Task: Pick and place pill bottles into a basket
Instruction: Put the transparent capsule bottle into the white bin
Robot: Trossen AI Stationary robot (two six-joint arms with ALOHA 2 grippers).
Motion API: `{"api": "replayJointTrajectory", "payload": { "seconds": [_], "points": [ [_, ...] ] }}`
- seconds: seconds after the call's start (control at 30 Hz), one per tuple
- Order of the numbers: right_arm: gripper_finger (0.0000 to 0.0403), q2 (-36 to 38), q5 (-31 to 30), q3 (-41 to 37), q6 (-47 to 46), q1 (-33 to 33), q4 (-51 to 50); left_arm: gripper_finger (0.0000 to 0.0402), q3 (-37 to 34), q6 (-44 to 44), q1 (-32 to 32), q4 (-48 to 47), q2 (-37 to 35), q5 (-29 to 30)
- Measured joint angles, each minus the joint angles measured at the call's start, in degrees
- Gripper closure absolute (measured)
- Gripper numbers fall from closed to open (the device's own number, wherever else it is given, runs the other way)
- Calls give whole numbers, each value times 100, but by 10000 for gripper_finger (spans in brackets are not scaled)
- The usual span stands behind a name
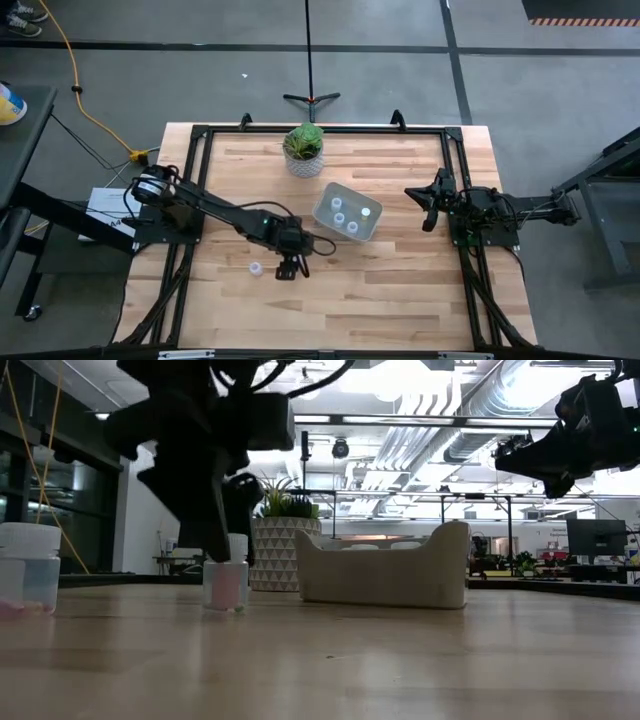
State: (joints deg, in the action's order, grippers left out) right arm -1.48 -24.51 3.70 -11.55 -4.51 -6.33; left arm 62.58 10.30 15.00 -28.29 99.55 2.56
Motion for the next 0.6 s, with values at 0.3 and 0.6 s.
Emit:
{"api": "replayJointTrajectory", "payload": {
  "seconds": [0.3,0.6],
  "points": [
    [401,-2,0,-2,0,2,4,131,-239,-100,0,272,0,-21],
    [400,0,-2,-2,2,1,9,209,-128,-102,-2,494,0,127]
  ]
}}
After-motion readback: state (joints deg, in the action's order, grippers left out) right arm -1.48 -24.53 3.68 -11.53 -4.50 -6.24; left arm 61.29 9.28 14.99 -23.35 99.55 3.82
